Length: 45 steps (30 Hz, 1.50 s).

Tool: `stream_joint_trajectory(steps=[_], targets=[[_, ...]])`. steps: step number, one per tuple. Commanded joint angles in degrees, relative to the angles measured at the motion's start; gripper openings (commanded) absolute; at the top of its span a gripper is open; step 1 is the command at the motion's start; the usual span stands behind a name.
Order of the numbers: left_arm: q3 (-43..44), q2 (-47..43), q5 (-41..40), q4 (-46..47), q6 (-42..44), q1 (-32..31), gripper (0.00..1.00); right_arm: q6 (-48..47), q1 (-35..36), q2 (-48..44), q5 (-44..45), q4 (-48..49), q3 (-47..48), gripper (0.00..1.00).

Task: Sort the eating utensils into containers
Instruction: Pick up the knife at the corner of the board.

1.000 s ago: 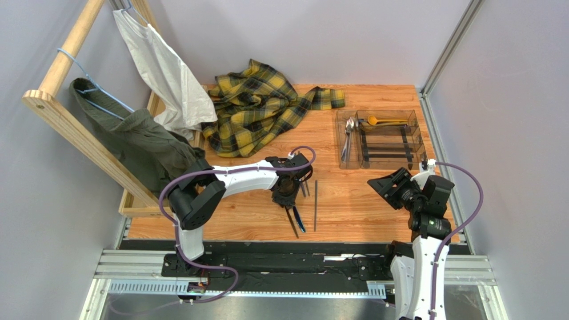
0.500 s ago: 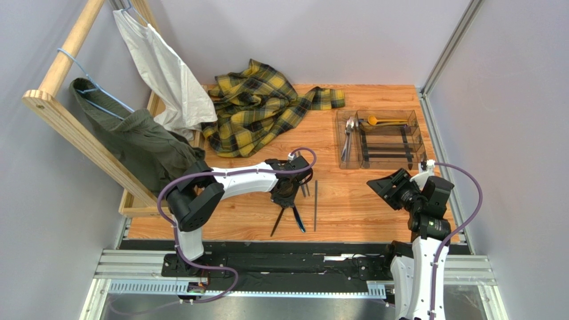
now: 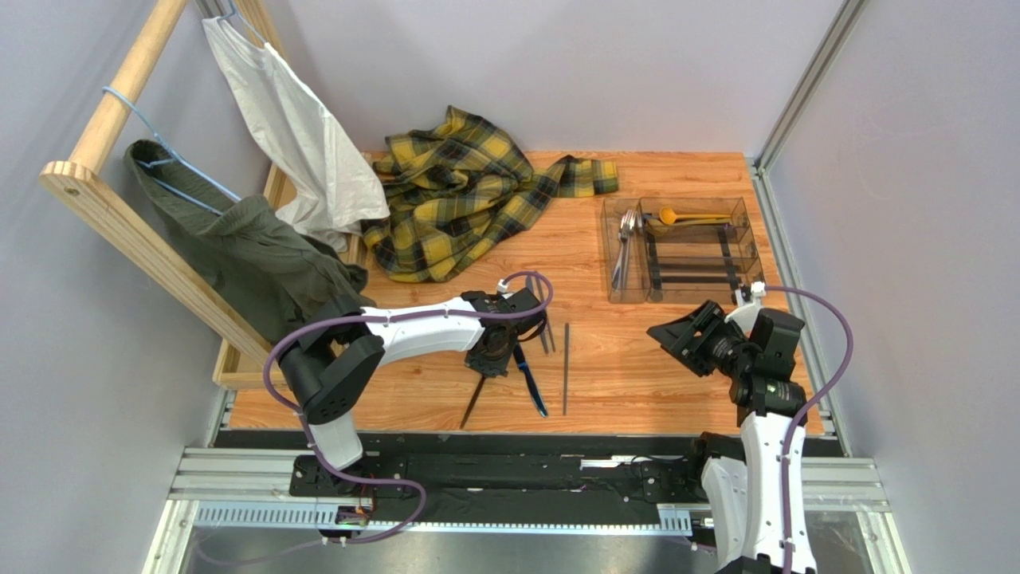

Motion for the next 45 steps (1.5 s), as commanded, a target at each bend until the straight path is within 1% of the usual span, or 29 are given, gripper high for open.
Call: stream_joint_trajectory(steps=[1,3,4,8,9,12,14,18,22,24,27,29,32,33,36,41,44,45], targets=[[0.6,-4.1,-4.7,-7.2,-0.4,0.3,0.00,2.3,3.9,0.4,-0.5,4.1,2.2,0.56],[0.1,-5.3,-5.5,-8.0,-1.0,0.3,0.00,3.5,6.3,0.3,1.3,5.6,1.9,0.56],[-0.3,-7.0,-5.6,-8.3,-1.3,0.3,0.00,4.6,8.6,0.6,2.1,6.0,1.8,0.56],[-1.7,-12.0,-4.5,-8.3,-1.7,0.0,0.00,7.4,14.9,2.5,5.3,9.1,1.3,0.56],[-1.6,-12.9,-4.3,-8.3,-1.4,-0.1,0.00,8.2,17.7,2.9,5.5,10.8,1.1,0.56],[-0.9,-16.4,-4.1,-8.1,-0.6,-1.7,0.00,11.9,21.6,5.1,5.4,15.8,-0.2,0.57],[0.2,-17.3,-4.0,-8.0,-0.2,-2.5,0.00,14.2,23.2,6.9,6.0,18.1,-0.6,0.57],[2.2,-18.3,-2.4,-6.4,1.7,-4.7,0.00,16.8,29.6,9.9,8.0,23.2,-0.5,0.57],[5.0,-17.6,0.6,-4.2,2.4,-6.6,0.00,19.0,34.7,13.0,9.8,27.0,-0.1,0.58],[6.3,-17.0,0.8,-4.2,2.5,-8.0,0.00,20.2,37.0,15.0,10.2,29.3,-0.1,0.58],[8.4,-16.2,1.9,-3.9,3.1,-9.0,0.00,21.3,39.3,17.5,10.5,31.7,-0.5,0.59],[10.0,-16.0,2.9,-3.7,3.2,-9.2,0.00,22.2,39.9,18.8,10.6,35.4,-0.9,0.59],[11.6,-15.3,3.7,-3.7,3.6,-9.9,0.00,23.6,41.0,20.7,10.0,38.2,-1.2,0.61],[11.7,-15.0,3.6,-3.8,3.6,-10.1,0.00,23.7,41.6,20.8,10.1,38.4,-1.1,0.64],[11.9,-14.7,3.5,-3.3,3.5,-10.4,0.00,23.7,43.2,20.8,11.3,39.1,-0.7,0.70],[12.6,-13.7,4.9,-2.6,4.0,-11.1,0.00,24.3,44.5,21.1,12.1,41.5,-0.4,0.71],[12.9,-13.4,5.1,-2.7,3.9,-11.5,0.00,24.8,45.2,22.0,13.2,42.5,-0.4,0.70],[13.0,-13.6,5.0,-2.5,3.9,-11.5,0.00,25.2,45.3,22.9,13.3,42.8,-0.4,0.68]])
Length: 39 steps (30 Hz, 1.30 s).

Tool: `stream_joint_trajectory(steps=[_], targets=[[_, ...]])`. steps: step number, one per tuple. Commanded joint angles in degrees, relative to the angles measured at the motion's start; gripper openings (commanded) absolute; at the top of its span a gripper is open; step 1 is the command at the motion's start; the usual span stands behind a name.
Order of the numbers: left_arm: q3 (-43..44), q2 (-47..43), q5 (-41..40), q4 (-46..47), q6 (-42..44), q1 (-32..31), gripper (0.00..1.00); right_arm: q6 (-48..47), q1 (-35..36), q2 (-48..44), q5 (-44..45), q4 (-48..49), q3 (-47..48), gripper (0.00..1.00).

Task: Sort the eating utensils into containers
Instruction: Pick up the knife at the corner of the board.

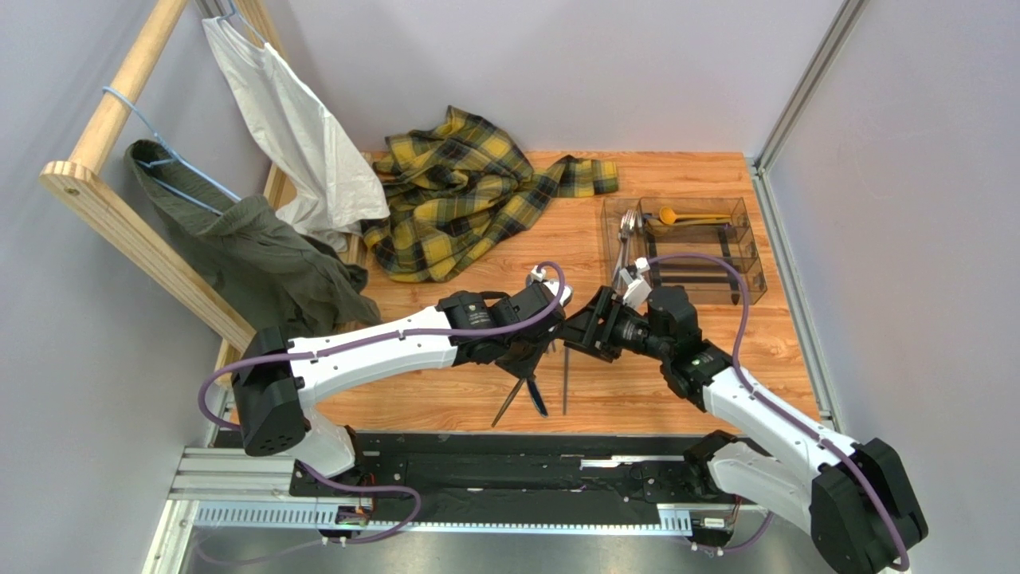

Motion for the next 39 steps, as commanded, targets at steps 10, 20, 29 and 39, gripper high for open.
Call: stream_joint_trajectory(steps=[10,20,29,39], targets=[[1.0,-3.0,3.6,5.4,0.9,-1.2,0.00,4.4,2.5,7.3,3.8,13.4,-0.8,0.38],[-1.6,-4.8,-0.1,5.0,0.1,-1.1,0.01,3.0,3.6,3.7,8.0,9.3,-1.3,0.00],[-1.6,-6.4,-3.2,4.6,0.2,-1.0,0.47,1.0,3.7,-3.5,12.1,1.3,-1.9,0.00],[-6.6,-11.5,7.7,11.3,3.7,2.9,0.88,0.3,3.7,-10.2,14.8,-3.6,-4.5,0.00]])
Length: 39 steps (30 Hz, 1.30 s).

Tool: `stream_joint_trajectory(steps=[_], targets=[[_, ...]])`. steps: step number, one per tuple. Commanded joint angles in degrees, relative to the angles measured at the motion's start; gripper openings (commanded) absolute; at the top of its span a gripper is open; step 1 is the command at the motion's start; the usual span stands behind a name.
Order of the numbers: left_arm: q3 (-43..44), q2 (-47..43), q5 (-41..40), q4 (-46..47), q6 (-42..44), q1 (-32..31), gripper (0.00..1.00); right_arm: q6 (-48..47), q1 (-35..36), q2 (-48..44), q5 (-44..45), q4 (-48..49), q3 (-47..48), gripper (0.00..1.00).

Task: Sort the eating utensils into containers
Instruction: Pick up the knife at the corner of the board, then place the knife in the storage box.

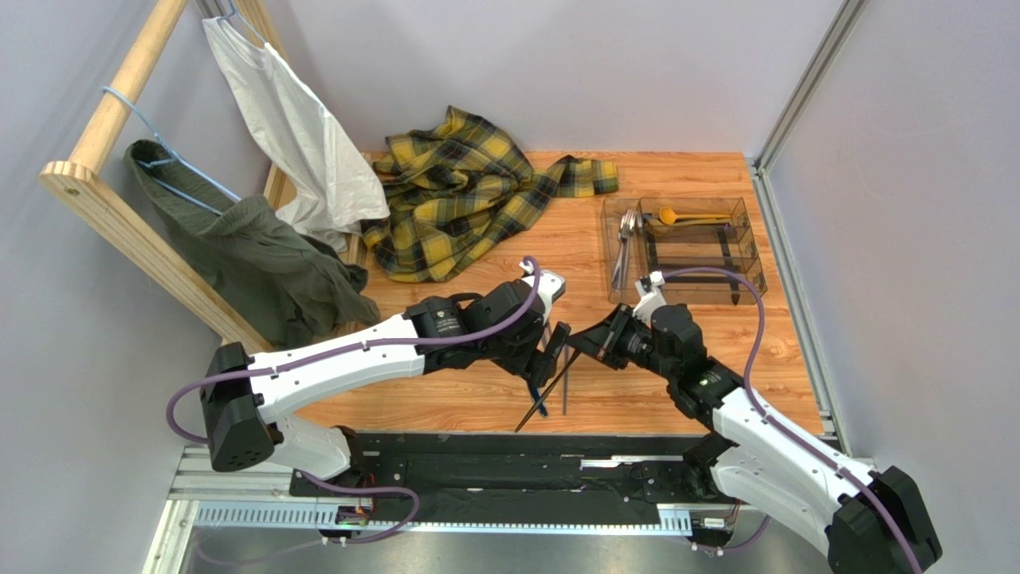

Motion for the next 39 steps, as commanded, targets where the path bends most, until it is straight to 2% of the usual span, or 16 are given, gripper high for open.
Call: stream_joint_trajectory(steps=[1,5,9,13,24,31,33,39], targets=[[-3.9,-5.1,7.8,5.7,1.6,4.3,0.88,-1.3,0.0,-3.5,3.0,-2.1,-0.3,0.00],[-8.7,-11.5,13.3,10.1,0.6,8.5,0.99,-1.6,0.1,-5.9,3.4,-5.3,-0.1,0.00],[-13.5,-17.4,18.2,10.3,0.8,13.4,0.99,-1.0,0.1,-8.1,3.4,-6.4,-0.3,0.00],[-14.4,-21.1,19.9,6.3,3.1,18.4,0.99,-1.5,0.1,-9.7,4.6,-8.9,0.8,0.00],[-11.8,-20.5,18.9,-5.7,10.5,20.5,0.99,-6.8,-1.1,-6.8,10.0,-14.0,10.2,0.00],[-14.5,-20.3,14.8,-8.6,12.1,21.1,0.99,-10.2,-8.0,-0.4,8.0,-15.5,20.0,0.00],[-14.1,-19.9,16.0,-8.6,12.6,21.2,0.99,-10.9,-10.2,2.0,6.0,-15.6,22.4,0.00],[-15.4,-21.2,16.7,-8.1,11.2,21.2,0.98,-13.2,-21.8,7.6,1.6,-17.4,32.5,0.00]])
